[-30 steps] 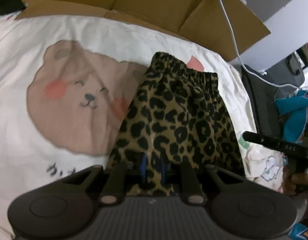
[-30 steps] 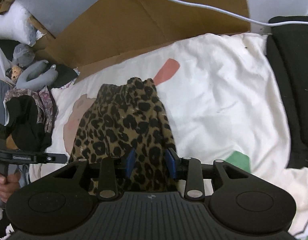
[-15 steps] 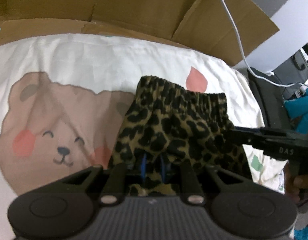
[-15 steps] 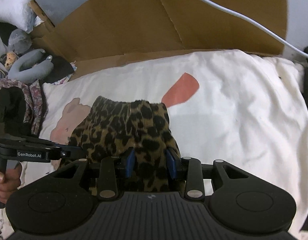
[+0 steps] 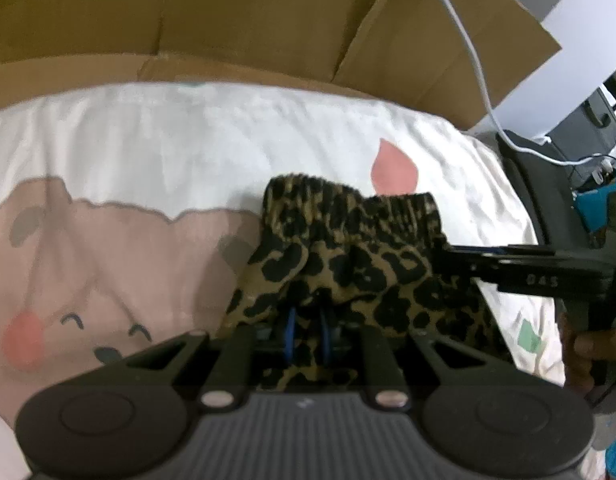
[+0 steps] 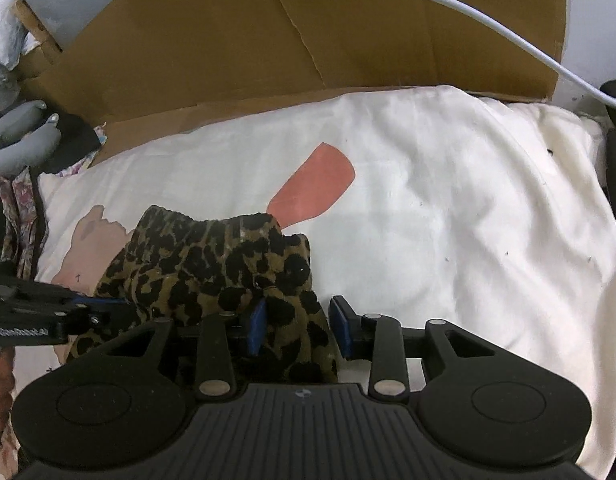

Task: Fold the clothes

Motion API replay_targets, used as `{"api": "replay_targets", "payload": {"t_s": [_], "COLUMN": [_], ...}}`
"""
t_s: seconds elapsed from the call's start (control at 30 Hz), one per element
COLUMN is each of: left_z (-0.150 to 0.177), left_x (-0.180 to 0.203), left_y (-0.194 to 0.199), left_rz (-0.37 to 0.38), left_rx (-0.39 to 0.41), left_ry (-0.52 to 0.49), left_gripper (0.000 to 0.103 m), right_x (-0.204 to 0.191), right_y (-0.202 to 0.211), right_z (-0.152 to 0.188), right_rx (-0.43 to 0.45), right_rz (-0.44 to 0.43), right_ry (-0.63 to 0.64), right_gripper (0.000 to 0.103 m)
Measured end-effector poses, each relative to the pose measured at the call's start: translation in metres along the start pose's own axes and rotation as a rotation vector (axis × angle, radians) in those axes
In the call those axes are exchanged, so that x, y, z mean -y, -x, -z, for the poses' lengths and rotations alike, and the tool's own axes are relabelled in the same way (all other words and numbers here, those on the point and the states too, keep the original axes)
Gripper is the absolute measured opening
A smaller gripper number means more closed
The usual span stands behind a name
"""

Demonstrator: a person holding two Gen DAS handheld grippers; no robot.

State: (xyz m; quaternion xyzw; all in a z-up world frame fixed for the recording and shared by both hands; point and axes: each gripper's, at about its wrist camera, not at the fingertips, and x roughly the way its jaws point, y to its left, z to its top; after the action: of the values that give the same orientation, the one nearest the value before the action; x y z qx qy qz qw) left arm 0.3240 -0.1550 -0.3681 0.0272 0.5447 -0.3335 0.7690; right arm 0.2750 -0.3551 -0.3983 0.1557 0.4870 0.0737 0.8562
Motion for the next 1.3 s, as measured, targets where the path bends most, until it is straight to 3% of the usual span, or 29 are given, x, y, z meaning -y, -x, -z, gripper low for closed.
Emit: {"api": "replay_targets", "payload": {"t_s": [0.27, 0.43, 0.6, 0.87, 1.17, 1.3], "left_z": [-0.013, -0.015, -0.014, -0.013, -0.008, -0.011], "left_x": [0.008, 0.01, 0.008, 0.034, 0.045, 0.046], "left_y": [0.031, 0.036, 0.03, 0.024, -0.023, -0.027], "left_rz": [-0.021, -0.053, -0.055, 0.034, 0.036, 0.032], "left_rx": [0.066, 0.058, 0.035, 0.023, -0.055, -0.075], "left_ry": [-0.027, -0.051, -0.059, -0.107, -0.122, -0.118], "left_gripper": [0.013, 0.013, 0.013, 0.013, 0.01, 0.01], "right_x": [-0.003, 0.003, -0.013, -0.035, -0.025, -0.019], "right_y": [0.03, 0.055, 0.056, 0.044, 0.034, 0.035], "right_z": [-0.007, -0.001, 0.02, 0.04, 0.054, 0.055], "right_rx": [0.029, 0.068, 0.026, -0.022, -0.07, -0.085], "right_rz": [0.062, 0.003, -0.065, -0.099, 0.011, 0.046], "right_ry": [0.002, -0.06, -0.022, 0.044, 0.109, 0.121], "right_gripper": [0.039, 0.039, 0.036, 0.035, 0.031, 0.024]}}
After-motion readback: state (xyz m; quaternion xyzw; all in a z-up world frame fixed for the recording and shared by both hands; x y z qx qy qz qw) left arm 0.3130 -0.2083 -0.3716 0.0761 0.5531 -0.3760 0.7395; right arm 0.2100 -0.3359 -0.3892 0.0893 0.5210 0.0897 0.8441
